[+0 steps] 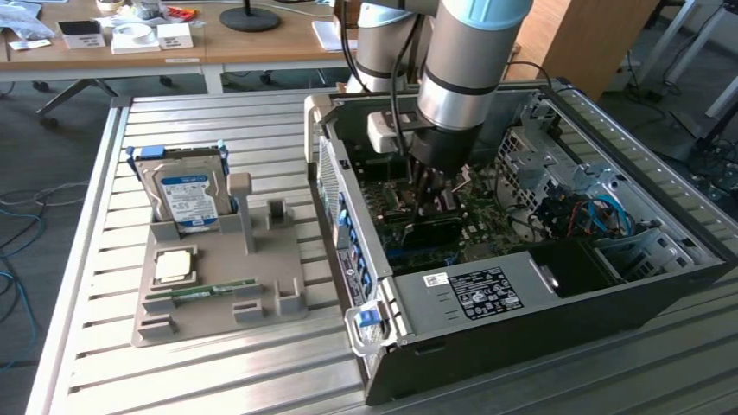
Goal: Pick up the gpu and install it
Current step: 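Press down on the gpu until it lock into place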
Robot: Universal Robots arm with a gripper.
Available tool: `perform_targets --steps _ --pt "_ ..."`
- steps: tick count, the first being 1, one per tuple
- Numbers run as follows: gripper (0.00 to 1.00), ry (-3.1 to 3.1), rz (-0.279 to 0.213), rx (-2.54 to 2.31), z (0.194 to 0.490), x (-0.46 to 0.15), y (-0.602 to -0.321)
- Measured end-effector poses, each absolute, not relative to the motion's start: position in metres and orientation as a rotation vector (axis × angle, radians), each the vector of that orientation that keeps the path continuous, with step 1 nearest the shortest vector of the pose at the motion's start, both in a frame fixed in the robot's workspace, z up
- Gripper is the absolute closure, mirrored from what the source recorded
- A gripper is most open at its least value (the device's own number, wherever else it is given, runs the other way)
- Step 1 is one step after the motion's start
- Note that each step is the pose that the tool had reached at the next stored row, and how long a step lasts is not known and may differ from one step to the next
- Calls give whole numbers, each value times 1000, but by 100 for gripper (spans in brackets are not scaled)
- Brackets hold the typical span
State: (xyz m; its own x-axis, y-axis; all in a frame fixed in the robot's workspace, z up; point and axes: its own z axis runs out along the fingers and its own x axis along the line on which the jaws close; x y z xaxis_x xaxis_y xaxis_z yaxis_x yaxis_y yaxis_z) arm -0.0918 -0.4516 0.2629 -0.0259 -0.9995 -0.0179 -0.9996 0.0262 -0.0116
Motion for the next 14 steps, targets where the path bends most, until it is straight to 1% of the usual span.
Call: perform_targets --steps 14 --pt "89 2235 7 -2177 262 -93 -452"
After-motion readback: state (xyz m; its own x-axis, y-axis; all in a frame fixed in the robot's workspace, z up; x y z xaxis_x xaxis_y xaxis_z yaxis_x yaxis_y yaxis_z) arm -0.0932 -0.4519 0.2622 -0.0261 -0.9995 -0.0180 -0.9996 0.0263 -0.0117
